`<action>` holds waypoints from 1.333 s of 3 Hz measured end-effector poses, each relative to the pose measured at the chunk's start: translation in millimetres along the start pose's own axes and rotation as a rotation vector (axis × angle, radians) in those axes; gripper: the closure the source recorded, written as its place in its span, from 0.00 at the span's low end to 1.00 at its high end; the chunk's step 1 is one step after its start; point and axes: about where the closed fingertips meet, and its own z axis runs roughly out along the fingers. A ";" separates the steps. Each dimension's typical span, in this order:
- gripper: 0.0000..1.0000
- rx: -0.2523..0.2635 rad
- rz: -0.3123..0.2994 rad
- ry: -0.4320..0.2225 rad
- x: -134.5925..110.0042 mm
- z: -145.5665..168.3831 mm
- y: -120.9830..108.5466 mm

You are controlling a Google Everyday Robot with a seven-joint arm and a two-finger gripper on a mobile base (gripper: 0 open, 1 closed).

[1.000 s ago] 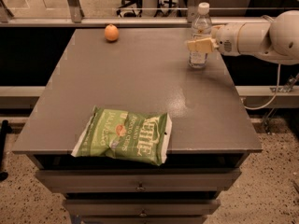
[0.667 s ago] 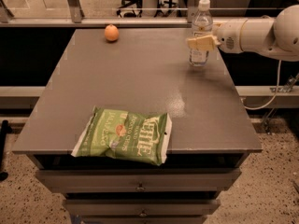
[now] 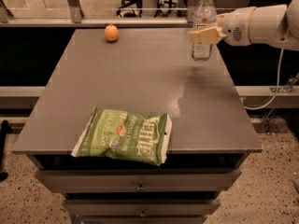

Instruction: Move blue plastic bottle near green jalapeno chip bag

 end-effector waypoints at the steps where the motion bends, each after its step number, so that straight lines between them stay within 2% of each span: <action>1: 1.00 -0.016 0.002 0.001 -0.8 4.9 2.1; 2: 1.00 -0.088 -0.036 0.000 -6.3 -1.5 31.6; 3: 1.00 -0.162 -0.078 -0.020 -8.2 -12.2 70.7; 4: 1.00 -0.225 -0.091 -0.039 -0.8 -27.2 111.0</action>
Offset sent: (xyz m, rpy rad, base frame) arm -0.0712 0.0416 0.0078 -0.0466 -0.0132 0.2278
